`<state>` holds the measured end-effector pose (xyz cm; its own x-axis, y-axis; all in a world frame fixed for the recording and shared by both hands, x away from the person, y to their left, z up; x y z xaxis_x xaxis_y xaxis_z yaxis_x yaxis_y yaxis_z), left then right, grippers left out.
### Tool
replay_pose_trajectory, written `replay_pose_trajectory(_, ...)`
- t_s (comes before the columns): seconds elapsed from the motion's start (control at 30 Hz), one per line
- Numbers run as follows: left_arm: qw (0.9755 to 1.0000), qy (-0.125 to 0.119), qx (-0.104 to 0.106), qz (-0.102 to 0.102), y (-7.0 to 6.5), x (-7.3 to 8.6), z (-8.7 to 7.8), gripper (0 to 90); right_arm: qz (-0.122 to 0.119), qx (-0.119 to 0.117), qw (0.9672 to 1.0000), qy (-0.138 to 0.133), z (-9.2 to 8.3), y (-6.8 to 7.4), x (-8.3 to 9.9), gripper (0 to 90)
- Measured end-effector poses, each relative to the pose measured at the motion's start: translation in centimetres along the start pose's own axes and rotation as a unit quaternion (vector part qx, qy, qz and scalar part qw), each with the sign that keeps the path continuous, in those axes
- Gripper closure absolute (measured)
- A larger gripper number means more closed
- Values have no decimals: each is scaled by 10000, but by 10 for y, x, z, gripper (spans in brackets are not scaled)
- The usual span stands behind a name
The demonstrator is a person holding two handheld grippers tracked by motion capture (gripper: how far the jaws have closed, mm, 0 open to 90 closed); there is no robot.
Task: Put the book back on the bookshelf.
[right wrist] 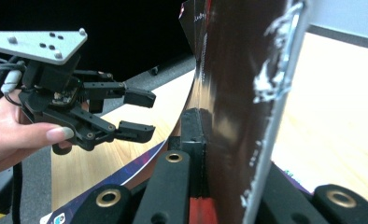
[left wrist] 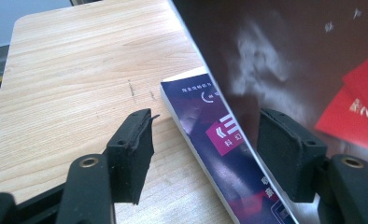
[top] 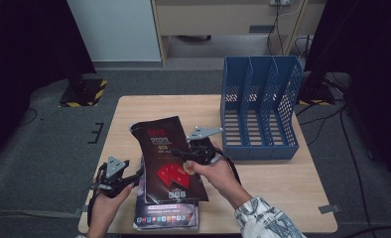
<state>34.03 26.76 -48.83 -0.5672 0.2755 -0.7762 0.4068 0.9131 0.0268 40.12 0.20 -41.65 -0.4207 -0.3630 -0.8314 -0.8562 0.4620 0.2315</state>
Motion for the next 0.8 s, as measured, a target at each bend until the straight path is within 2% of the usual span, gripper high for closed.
replay_pose_trajectory(0.5,10000,-11,-84,-29,3,0,-1,354,-224,257,9989,-336,-19,-2,-20,870)
replay_pose_trajectory(0.8,9999,-9,-159,-28,5,1,-1,354,-242,424,9978,-454,-30,-8,-26,870)
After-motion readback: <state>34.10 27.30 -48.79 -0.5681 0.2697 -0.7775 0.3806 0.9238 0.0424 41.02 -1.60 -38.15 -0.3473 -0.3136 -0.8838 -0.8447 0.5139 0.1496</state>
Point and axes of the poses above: each handheld gripper's, and its own axes: z roughly forward along the jaws, x roughly out of its underside, y roughly to its left, the point moved 2 cm from there along z, roughly forward along the jaws, and after that the axes turned 6 degrees about y, right-handed, at the moved point
